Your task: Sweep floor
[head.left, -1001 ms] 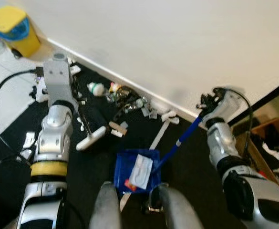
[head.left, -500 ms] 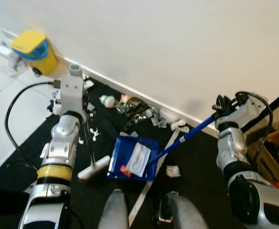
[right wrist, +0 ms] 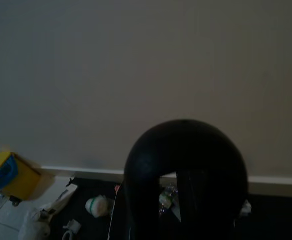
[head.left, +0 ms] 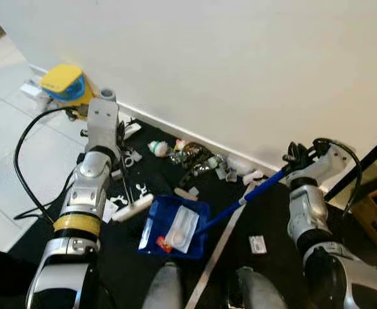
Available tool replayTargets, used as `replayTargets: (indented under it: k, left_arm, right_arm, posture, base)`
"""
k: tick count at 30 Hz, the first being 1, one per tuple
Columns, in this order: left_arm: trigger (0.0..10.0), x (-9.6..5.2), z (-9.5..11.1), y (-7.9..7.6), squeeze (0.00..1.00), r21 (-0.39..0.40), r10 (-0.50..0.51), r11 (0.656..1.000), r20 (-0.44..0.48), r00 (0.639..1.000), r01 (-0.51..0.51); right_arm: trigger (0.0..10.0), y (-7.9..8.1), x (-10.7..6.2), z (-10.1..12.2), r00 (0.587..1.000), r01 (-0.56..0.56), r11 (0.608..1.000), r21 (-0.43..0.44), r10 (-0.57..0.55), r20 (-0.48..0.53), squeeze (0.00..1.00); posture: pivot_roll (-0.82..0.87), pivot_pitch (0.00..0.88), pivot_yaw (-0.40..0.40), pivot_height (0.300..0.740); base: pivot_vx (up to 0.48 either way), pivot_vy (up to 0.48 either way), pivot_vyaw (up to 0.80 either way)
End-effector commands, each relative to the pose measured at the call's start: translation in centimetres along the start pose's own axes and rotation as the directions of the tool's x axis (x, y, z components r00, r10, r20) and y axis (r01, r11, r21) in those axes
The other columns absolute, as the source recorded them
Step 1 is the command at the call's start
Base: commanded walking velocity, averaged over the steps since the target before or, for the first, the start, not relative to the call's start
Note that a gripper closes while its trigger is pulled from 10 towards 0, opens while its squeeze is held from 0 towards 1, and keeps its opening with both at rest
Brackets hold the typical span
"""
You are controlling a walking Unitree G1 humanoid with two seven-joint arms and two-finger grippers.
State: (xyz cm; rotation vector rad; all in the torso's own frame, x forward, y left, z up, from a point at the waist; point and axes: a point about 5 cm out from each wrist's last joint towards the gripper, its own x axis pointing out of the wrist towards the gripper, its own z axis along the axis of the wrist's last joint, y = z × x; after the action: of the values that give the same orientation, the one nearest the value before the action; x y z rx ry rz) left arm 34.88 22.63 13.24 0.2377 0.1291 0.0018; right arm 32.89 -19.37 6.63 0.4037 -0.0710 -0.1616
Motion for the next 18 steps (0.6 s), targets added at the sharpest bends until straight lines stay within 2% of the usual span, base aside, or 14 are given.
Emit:
replayTargets:
  k: [1, 6, 9, 18]
  left_arm:
    - [10.0, 0.0, -0.4, 0.6, 0.00, -0.007, 0.027, 1.000, -0.016, 1.000, -0.027]
    - [10.0, -0.3, -1.5, 0.6, 0.00, -0.054, 0.067, 0.996, -0.047, 0.997, -0.069]
    - [10.0, -0.4, -1.8, 0.6, 0.00, -0.052, 0.074, 0.996, -0.056, 0.996, -0.077]
    - [10.0, -0.3, -2.2, 0.5, 0.00, -0.048, 0.059, 0.997, -0.063, 0.996, -0.062]
  right_arm:
    - [10.0, 0.2, -0.4, -0.6, 1.000, 0.006, 1.000, 0.025, -0.006, -0.015, 0.00]
    - [10.0, 0.2, -0.6, -1.1, 0.999, -0.006, 1.000, 0.010, 0.007, -0.046, 0.00]
    - [10.0, 0.2, -0.6, -1.2, 0.998, -0.012, 1.000, 0.005, 0.012, -0.056, 0.00]
    - [10.0, 0.2, -1.0, -1.7, 0.997, -0.004, 1.000, 0.005, 0.004, -0.071, 0.00]
  posture:
    - [0.12, 0.060, 0.108, 0.740]
    - [0.12, 0.060, 0.096, 0.740]
    - [0.12, 0.061, 0.093, 0.740]
    - [0.12, 0.061, 0.100, 0.740]
  base:
    - [0.000, 0.000, 0.00]
    - [0.000, 0.000, 0.00]
    - [0.000, 0.000, 0.00]
    - [0.000, 0.420, 0.00]
